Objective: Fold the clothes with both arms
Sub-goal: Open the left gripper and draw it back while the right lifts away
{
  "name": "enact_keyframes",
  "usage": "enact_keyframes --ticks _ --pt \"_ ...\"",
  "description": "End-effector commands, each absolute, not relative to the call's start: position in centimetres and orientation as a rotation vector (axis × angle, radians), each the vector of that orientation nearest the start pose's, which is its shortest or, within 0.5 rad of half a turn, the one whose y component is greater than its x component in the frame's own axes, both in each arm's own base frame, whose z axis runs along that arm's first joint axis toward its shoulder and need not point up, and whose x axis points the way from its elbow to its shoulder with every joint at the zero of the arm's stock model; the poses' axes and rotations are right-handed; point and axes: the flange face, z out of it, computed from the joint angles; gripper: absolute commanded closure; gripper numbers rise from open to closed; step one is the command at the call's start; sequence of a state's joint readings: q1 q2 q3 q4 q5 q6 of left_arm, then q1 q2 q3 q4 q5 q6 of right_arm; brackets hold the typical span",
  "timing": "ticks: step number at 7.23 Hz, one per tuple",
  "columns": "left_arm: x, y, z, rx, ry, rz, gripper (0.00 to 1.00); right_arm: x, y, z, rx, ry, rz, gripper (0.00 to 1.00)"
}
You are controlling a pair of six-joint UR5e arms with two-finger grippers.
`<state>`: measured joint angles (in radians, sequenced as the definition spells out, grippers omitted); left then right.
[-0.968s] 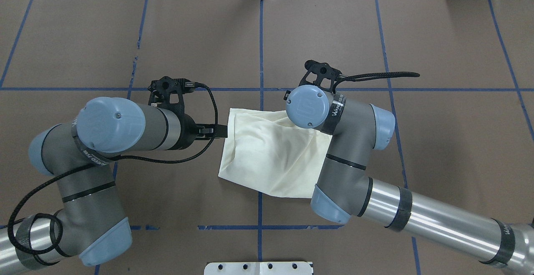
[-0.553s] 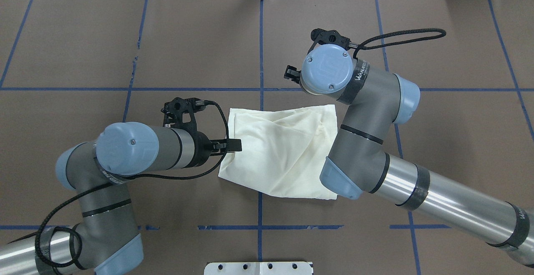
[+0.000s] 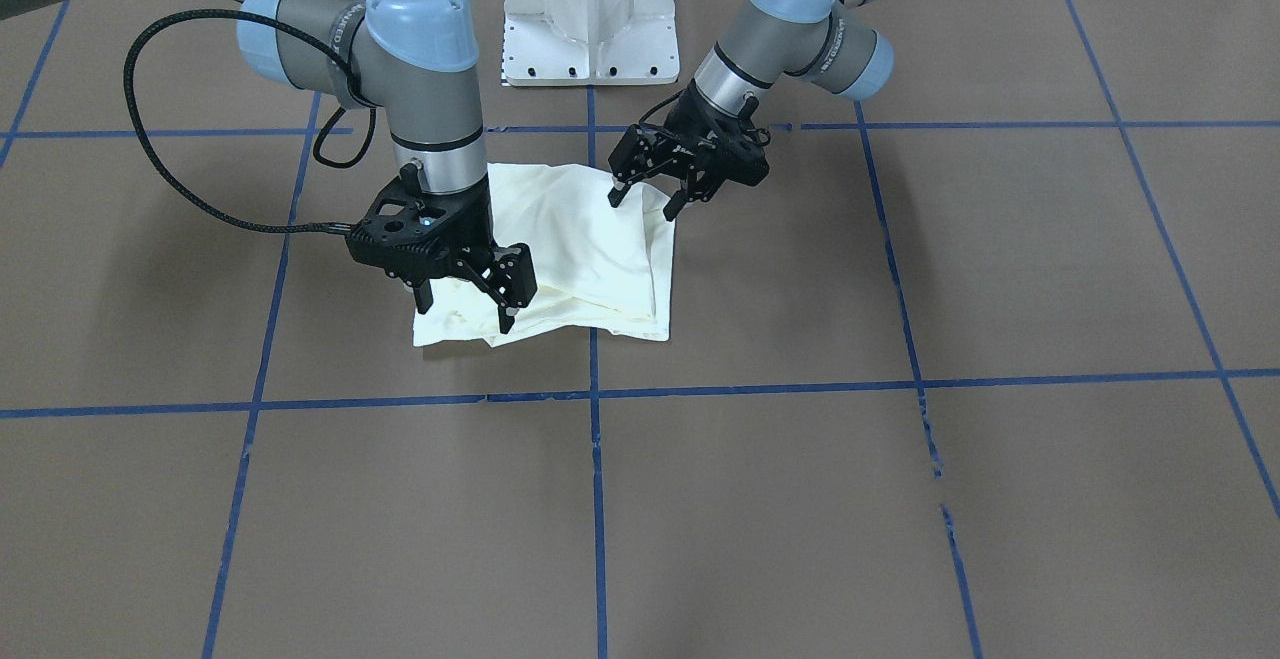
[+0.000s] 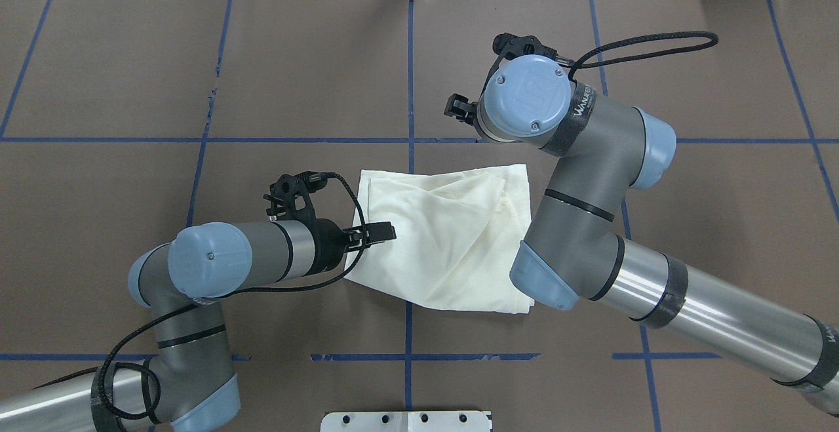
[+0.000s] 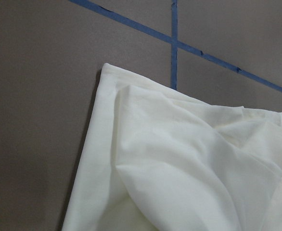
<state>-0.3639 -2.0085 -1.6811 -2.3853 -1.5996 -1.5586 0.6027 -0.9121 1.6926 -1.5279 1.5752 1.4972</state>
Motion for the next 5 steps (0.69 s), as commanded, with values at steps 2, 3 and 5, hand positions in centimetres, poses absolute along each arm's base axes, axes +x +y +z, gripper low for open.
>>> enact_keyframes --ticks 2,3,5 --pt "55.7 -32.6 26.9 0.203 1.353 -0.249 0.43 -48.4 -49.5 21.8 0.272 -0.786 0.497 0.00" --pt "56.3 -31.4 27.0 0.189 1.354 -0.232 0.45 -48.4 -49.5 21.9 0.273 -0.784 0.498 0.00" --pt "57.0 -30.2 26.9 0.203 1.354 -0.238 0.80 -48.4 -49.5 21.9 0.272 -0.784 0.499 0.00"
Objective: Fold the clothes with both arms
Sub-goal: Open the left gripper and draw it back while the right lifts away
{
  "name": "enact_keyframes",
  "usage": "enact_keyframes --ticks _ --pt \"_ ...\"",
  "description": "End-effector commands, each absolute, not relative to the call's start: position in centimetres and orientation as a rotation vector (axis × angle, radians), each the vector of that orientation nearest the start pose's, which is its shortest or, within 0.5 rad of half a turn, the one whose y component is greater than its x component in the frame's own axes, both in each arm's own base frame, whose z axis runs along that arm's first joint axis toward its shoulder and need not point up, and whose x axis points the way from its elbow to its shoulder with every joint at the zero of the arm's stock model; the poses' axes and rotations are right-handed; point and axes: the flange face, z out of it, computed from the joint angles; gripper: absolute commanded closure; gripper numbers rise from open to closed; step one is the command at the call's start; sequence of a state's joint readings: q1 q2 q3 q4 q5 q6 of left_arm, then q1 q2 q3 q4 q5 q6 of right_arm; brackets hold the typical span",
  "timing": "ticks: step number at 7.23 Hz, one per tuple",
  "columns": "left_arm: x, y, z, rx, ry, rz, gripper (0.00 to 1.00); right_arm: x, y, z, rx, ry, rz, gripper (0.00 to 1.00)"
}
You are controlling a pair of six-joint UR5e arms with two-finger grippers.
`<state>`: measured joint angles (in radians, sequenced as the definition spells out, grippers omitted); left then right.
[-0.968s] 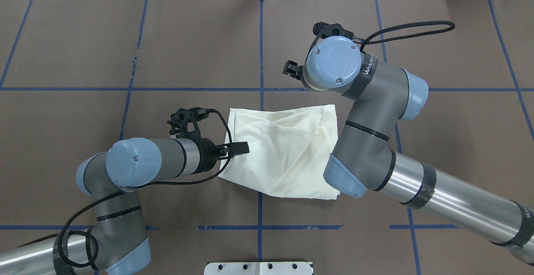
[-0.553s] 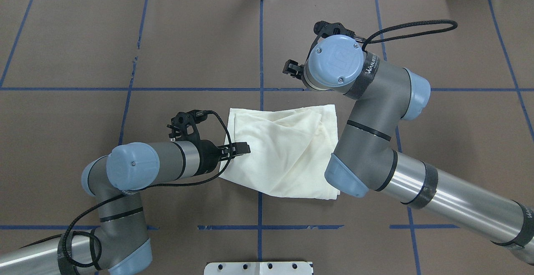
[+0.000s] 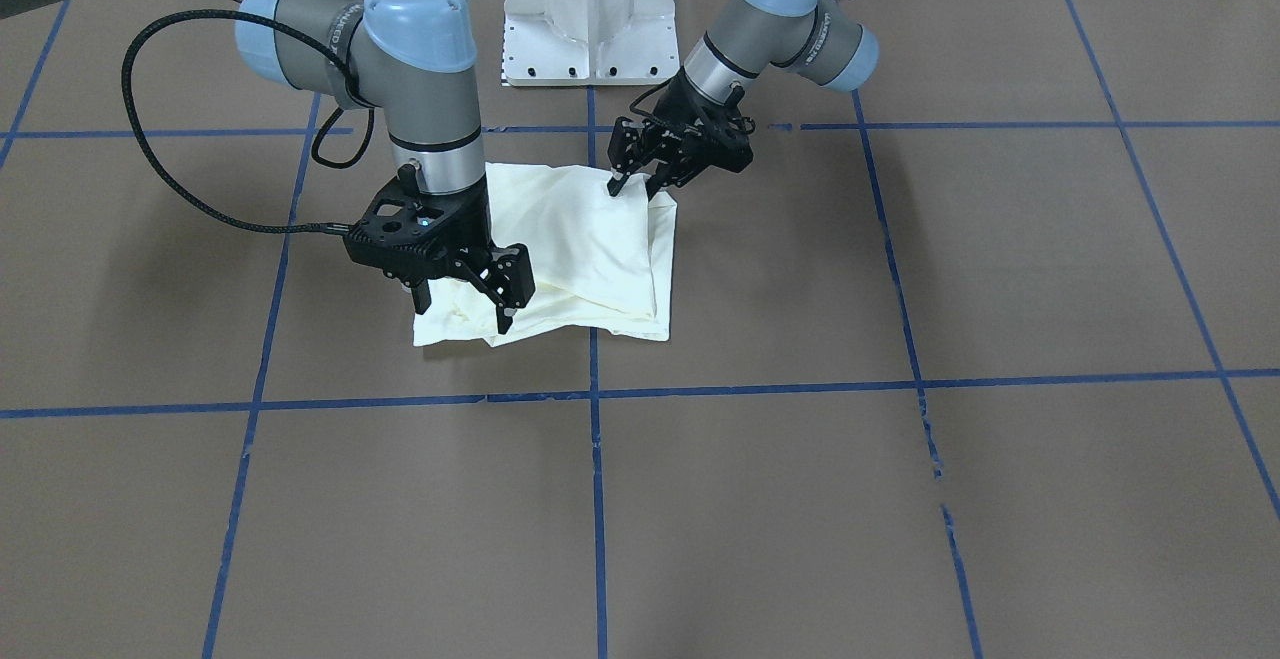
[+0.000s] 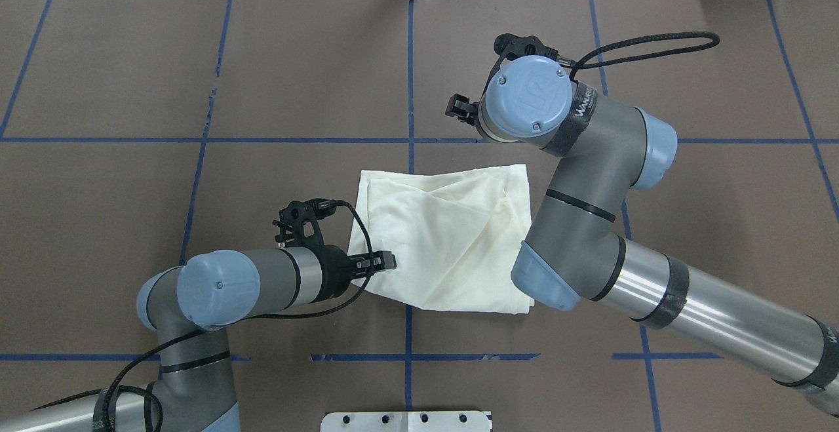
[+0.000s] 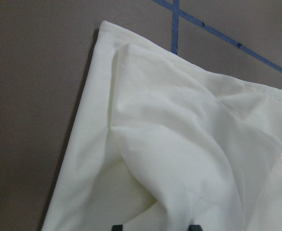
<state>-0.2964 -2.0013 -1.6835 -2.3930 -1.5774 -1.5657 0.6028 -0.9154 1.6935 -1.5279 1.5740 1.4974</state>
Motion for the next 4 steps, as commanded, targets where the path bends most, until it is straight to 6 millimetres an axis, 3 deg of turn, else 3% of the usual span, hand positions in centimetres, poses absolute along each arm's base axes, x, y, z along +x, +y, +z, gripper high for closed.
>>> enact_keyframes --ticks 1,4 --pt "56.6 -30.1 27.5 0.204 1.346 -0.240 1.00 -48.4 -49.5 21.9 0.272 -0.784 0.499 0.00" --pt "55.6 -29.9 31.0 0.198 1.293 -0.242 1.00 -48.4 -49.5 22.0 0.271 -0.783 0.504 0.00"
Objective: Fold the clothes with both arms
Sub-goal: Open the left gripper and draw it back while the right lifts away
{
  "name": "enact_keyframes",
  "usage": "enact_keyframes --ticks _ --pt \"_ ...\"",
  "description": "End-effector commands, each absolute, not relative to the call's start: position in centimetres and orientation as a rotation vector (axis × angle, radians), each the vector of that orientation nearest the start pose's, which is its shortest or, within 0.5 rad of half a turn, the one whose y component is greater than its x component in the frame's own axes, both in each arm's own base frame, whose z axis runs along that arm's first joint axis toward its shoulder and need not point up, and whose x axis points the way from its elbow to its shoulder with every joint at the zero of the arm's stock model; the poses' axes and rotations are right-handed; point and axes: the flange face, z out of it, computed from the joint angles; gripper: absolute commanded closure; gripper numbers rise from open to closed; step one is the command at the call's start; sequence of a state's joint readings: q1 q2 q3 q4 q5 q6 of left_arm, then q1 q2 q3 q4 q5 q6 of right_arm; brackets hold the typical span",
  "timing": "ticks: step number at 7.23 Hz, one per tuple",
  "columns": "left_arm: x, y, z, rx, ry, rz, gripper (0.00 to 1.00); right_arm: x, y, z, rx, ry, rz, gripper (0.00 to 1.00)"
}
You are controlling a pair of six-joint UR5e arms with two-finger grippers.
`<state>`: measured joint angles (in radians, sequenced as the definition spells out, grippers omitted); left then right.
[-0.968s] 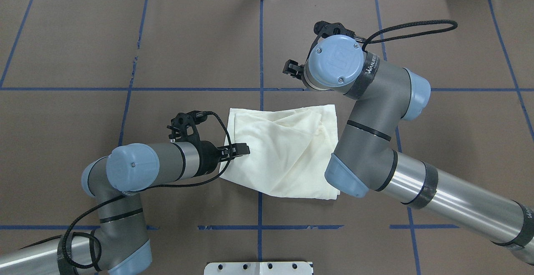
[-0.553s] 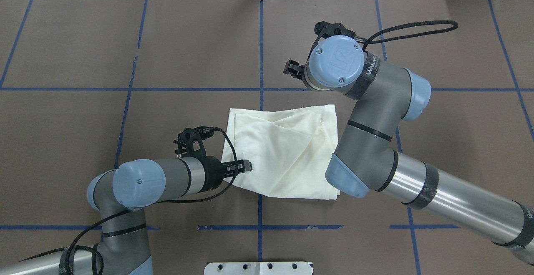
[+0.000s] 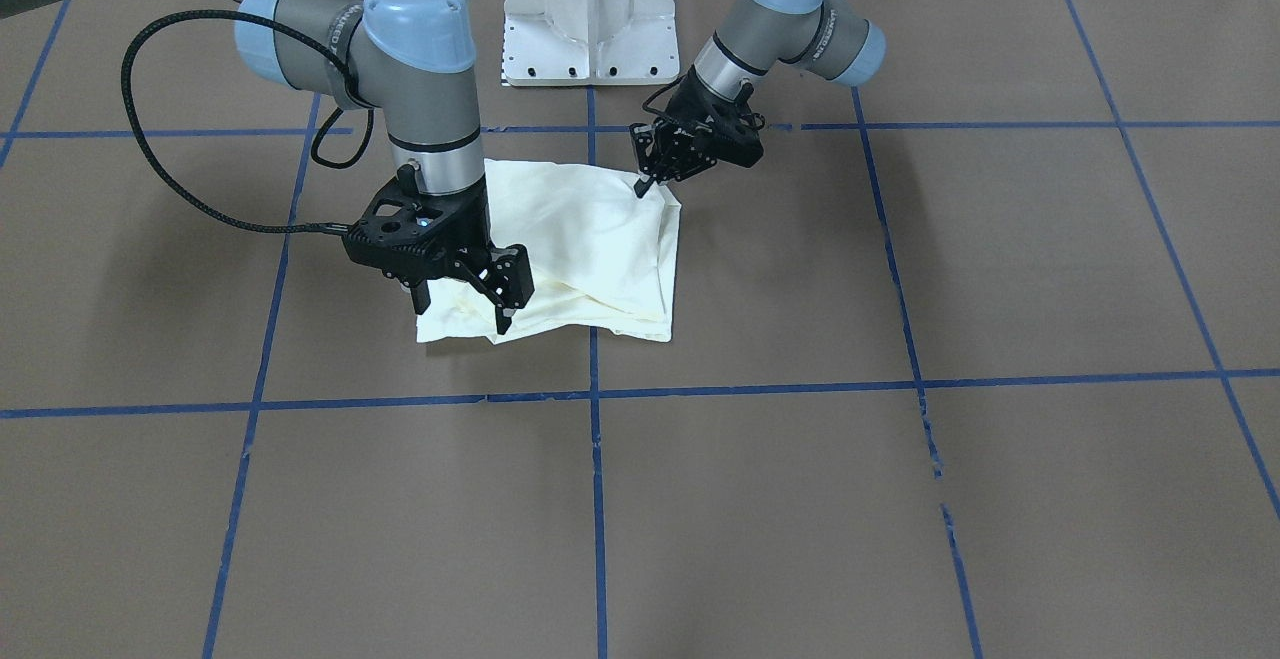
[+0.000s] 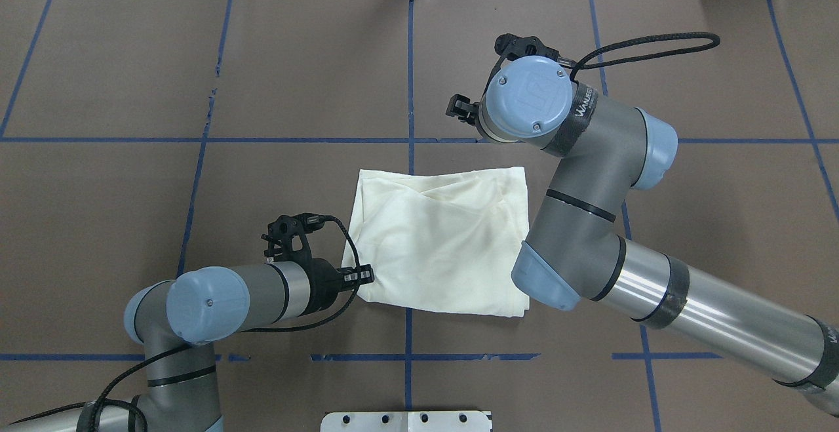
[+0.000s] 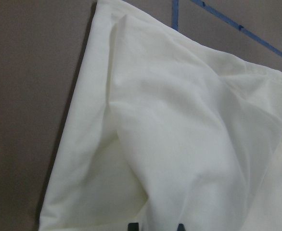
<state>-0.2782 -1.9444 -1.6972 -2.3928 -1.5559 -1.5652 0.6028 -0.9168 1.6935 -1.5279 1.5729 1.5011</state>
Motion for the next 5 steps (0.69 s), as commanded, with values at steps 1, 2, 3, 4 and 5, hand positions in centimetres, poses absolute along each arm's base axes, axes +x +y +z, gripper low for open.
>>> enact_keyframes --ticks 1,2,3,4,5 --pt "55.5 -29.8 31.2 0.198 1.299 -0.243 1.00 -48.4 -49.4 22.3 0.272 -0.779 0.504 0.00" --pt "55.0 -29.7 31.7 0.201 1.320 -0.242 0.94 -48.4 -49.4 22.5 0.272 -0.776 0.503 0.00" --pt "54.8 -29.8 31.5 0.203 1.334 -0.242 0.31 -48.4 -49.4 22.5 0.272 -0.776 0.503 0.00" --pt "53.3 -29.9 30.2 0.215 1.358 -0.233 0.00 -48.4 -49.4 22.5 0.272 -0.776 0.503 0.00" --pt "51.6 -30.2 29.2 0.243 1.375 -0.220 0.00 -48.4 -49.4 22.4 0.273 -0.777 0.501 0.00"
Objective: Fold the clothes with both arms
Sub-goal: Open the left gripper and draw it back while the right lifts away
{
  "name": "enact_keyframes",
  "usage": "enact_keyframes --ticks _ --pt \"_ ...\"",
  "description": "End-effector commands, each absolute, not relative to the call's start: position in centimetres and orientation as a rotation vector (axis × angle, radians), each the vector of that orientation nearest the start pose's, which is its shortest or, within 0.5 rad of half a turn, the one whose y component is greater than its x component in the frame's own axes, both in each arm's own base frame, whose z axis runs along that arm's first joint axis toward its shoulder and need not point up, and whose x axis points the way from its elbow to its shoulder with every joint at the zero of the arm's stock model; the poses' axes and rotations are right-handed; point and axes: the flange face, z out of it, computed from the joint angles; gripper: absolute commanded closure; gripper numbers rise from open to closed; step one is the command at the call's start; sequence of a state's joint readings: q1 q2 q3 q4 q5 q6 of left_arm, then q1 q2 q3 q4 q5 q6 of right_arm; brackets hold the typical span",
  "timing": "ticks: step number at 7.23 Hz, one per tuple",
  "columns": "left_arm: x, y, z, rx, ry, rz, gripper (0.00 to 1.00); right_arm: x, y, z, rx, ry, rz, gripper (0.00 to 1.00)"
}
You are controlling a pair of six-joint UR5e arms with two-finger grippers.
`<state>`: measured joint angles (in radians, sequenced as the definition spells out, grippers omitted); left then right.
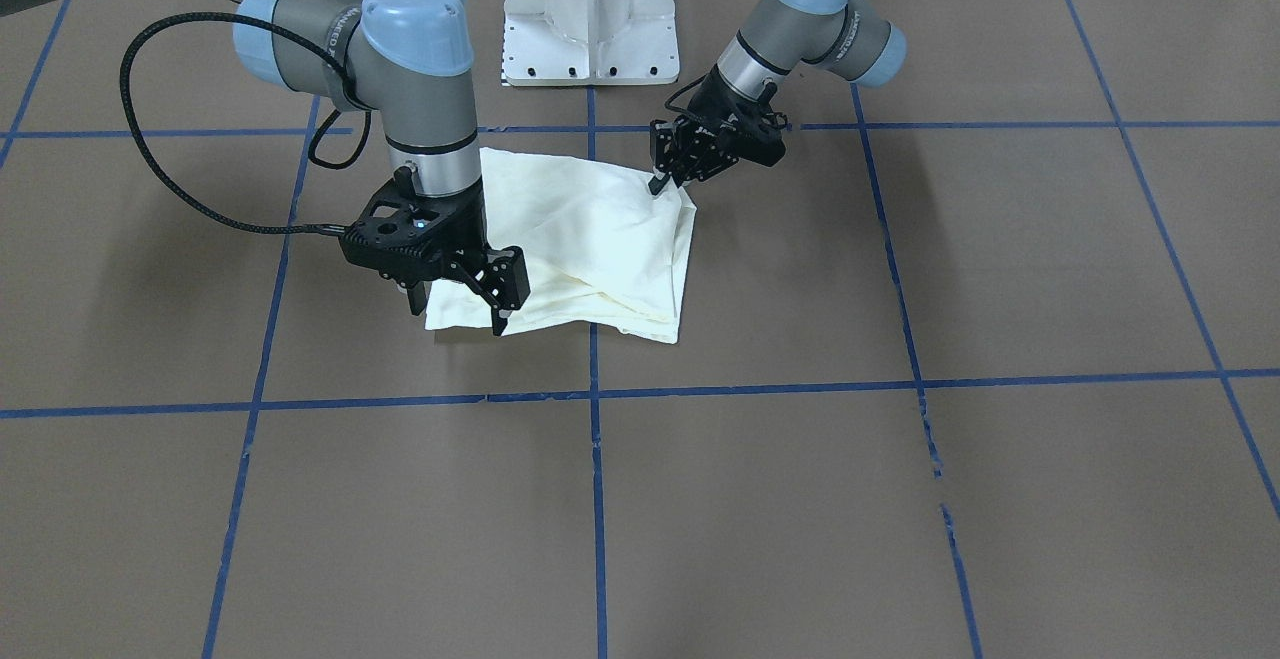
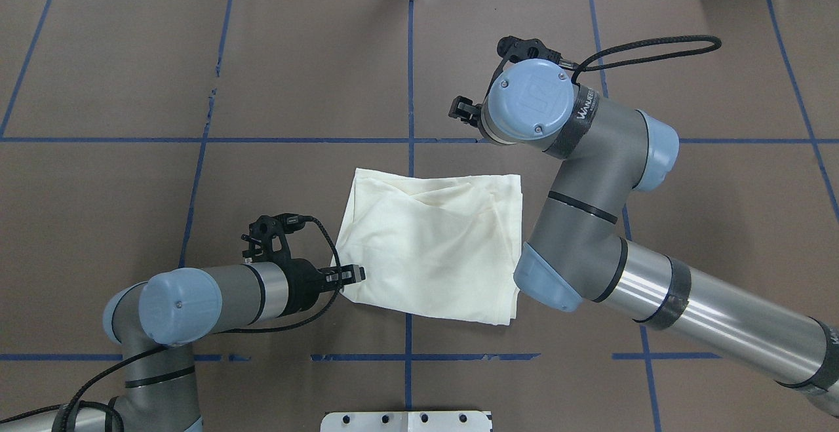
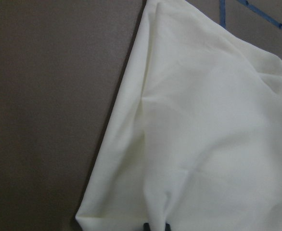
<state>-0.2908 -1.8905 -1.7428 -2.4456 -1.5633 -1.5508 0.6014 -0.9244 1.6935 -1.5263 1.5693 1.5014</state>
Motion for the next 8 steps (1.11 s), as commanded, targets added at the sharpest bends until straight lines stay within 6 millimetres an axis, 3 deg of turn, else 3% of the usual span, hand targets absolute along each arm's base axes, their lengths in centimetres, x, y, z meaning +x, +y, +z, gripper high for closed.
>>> enact_keyframes --ticks 1,2,3,4,5,7,8 --pt "50.0 -31.4 28.2 0.242 1.398 -0.206 0.00 -48.4 -49.4 22.4 0.270 -0.778 0.500 0.00" --pt "49.2 -31.3 26.5 0.231 1.436 -0.210 0.00 -48.4 -49.4 22.5 0.270 -0.776 0.499 0.00" --pt "50.4 -31.2 25.6 0.190 1.453 -0.250 0.00 -48.4 -49.4 22.5 0.270 -0.776 0.499 0.00" --pt "53.7 -32.2 25.1 0.168 1.440 -0.274 0.00 -48.4 -49.4 22.5 0.270 -0.776 0.499 0.00" --pt "55.4 -32.8 26.8 0.164 1.400 -0.276 0.00 -48.4 -49.4 22.6 0.269 -0.775 0.497 0.00" --pt "55.5 -32.7 28.7 0.168 1.368 -0.267 0.00 -48.4 -49.4 22.6 0.270 -0.775 0.499 0.00" --pt "55.0 -32.4 30.6 0.172 1.344 -0.249 0.00 -48.4 -49.4 22.6 0.269 -0.775 0.497 0.00"
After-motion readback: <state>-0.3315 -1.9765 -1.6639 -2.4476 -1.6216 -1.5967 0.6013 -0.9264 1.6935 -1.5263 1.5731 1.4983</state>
